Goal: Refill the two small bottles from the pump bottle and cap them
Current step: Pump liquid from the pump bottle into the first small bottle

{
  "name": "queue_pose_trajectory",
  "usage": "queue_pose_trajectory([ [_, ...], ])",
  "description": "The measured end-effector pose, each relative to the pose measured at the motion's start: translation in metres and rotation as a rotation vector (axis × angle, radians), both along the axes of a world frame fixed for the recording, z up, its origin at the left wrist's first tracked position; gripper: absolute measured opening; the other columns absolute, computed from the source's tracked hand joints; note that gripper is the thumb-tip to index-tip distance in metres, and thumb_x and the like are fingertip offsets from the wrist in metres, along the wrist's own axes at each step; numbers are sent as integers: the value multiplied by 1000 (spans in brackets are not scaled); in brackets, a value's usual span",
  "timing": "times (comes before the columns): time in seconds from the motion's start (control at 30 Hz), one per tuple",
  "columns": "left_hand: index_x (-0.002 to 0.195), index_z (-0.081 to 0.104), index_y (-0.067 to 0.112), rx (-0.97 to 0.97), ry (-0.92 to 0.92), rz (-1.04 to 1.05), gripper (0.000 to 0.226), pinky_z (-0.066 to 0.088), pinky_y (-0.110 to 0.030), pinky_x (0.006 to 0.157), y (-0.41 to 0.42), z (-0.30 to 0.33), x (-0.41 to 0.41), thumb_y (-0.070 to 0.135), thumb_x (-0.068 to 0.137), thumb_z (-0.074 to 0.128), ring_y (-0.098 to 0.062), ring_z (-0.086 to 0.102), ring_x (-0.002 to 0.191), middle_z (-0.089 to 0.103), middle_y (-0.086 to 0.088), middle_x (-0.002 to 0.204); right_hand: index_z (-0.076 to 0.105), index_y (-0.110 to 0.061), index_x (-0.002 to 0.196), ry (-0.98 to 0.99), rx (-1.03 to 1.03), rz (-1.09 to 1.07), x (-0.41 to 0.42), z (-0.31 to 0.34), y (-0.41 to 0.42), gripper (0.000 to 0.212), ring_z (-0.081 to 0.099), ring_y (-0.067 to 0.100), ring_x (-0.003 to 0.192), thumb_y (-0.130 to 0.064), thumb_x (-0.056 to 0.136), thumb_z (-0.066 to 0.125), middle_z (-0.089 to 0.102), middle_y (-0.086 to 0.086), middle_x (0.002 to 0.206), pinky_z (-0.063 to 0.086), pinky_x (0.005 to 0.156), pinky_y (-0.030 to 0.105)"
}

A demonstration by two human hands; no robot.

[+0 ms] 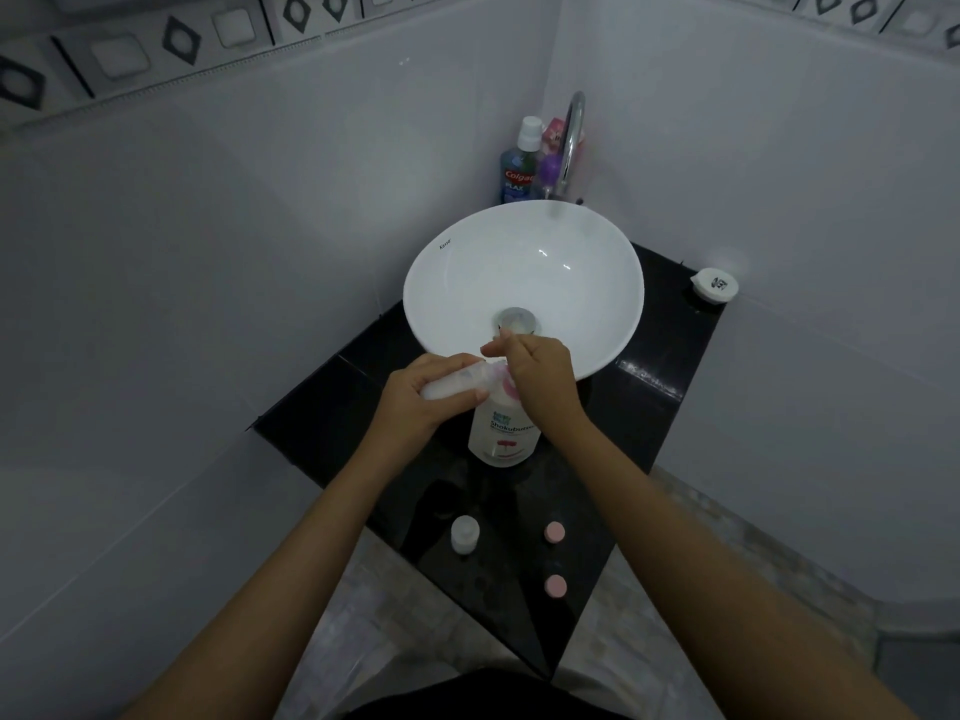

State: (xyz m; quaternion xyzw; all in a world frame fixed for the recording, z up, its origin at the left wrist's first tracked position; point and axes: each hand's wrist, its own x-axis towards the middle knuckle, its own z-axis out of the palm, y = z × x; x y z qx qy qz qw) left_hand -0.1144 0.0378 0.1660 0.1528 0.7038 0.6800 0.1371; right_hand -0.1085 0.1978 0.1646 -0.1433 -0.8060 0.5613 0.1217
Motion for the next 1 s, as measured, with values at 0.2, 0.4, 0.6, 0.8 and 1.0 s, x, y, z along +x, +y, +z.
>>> queue_pose_trajectory([
  [0.2,111,70,11,18,15,-11,34,54,-26,89,-3,6,-5,9,77,75,-14,63,105,66,-5,110,75,-4,87,0,-44,-3,-4,16,3,35,68,15,81,-21,95,45,74,8,85,50,71,18],
  [0.4,112,69,14,-10,-2,-17,35,50,-12,79,-2,-5,-2,14,78,75,-3,64,101,66,-2,111,73,-6,95,-34,-39,38,0,6,1,36,62,6,81,-23,97,41,72,4,93,49,68,13],
  [0.6,108,68,26,-28,23,-19,33,51,-12,75,-6,-10,0,17,77,75,-2,63,100,68,3,110,73,-4,91,-65,39,31,-1,6,2,36,59,0,71,-22,97,43,71,6,86,40,59,0],
  [0.8,111,65,26,-78,69,-6,38,53,-13,71,-7,-9,-2,24,75,77,-4,63,93,68,6,105,73,-3,89,-35,-18,12,-5,18,2,31,64,5,72,-19,94,46,73,8,81,47,74,15],
  [1.0,119,61,26,-93,89,-6,41,49,-8,72,-5,-7,1,21,80,72,3,60,95,64,6,111,73,-5,87,-32,-91,3,-2,20,-1,30,66,8,70,-21,93,49,71,7,76,50,77,22],
])
